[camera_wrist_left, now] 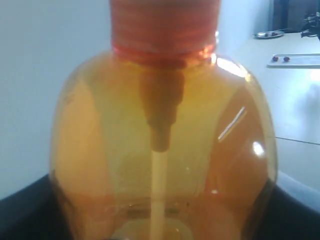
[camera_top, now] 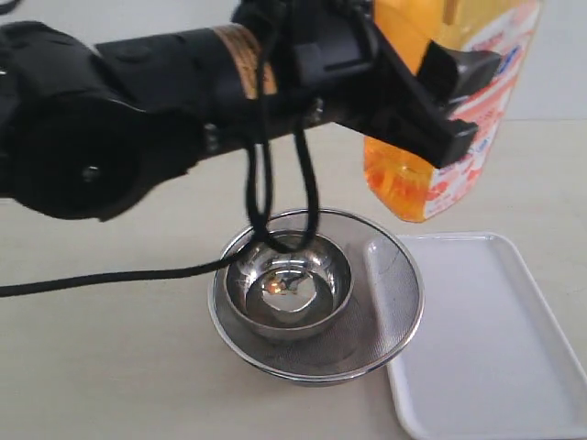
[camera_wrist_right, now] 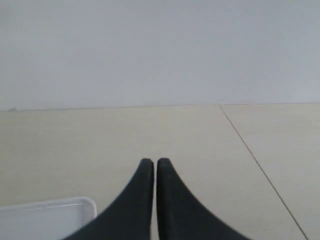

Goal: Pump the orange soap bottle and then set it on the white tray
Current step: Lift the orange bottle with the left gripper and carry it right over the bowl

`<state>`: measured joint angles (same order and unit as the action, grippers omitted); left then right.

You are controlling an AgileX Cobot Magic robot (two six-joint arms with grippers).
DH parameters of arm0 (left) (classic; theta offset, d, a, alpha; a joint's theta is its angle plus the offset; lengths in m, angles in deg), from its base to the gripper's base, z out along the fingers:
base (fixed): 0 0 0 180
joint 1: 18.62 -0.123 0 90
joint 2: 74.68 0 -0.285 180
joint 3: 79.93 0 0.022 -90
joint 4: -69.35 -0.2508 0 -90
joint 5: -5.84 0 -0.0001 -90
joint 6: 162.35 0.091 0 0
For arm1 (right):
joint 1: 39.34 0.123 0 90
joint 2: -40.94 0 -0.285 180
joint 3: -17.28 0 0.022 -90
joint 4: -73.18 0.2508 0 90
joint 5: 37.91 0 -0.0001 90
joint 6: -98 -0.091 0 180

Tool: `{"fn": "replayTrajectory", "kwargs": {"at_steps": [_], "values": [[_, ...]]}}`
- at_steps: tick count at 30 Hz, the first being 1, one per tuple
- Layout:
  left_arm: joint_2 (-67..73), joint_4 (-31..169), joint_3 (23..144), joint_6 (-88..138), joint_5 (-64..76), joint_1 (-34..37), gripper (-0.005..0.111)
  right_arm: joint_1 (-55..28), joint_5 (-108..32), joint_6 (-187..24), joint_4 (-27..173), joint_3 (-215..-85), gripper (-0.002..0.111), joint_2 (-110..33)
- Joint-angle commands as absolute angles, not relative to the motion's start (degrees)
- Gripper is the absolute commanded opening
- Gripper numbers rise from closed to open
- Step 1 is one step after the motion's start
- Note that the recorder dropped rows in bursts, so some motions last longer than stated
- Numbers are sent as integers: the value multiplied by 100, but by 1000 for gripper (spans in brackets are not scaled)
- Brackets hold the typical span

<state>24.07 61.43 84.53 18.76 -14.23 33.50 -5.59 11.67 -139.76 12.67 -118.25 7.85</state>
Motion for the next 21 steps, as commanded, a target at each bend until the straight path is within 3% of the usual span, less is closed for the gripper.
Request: {"fn": "replayTrajectory", "kwargs": {"at_steps": [1,8,14,21], "values": [[3149,6159,9197,1843,-2005,3739,5,-562,1544,-13354,1765,-11810,0,1453],[4437,6699,10026,2048,-1824,4052,5,-562,2206,-12385,2351,-11810,0,1664],[4902,10255,10278,5142,-2341,4459,5,-562,2317,-12010,2330,-11810,0,1664],[5163,12498,10522,6673,-3372,4979,5,-562,2281,-11845,2293,-11810,0,1664]]}}
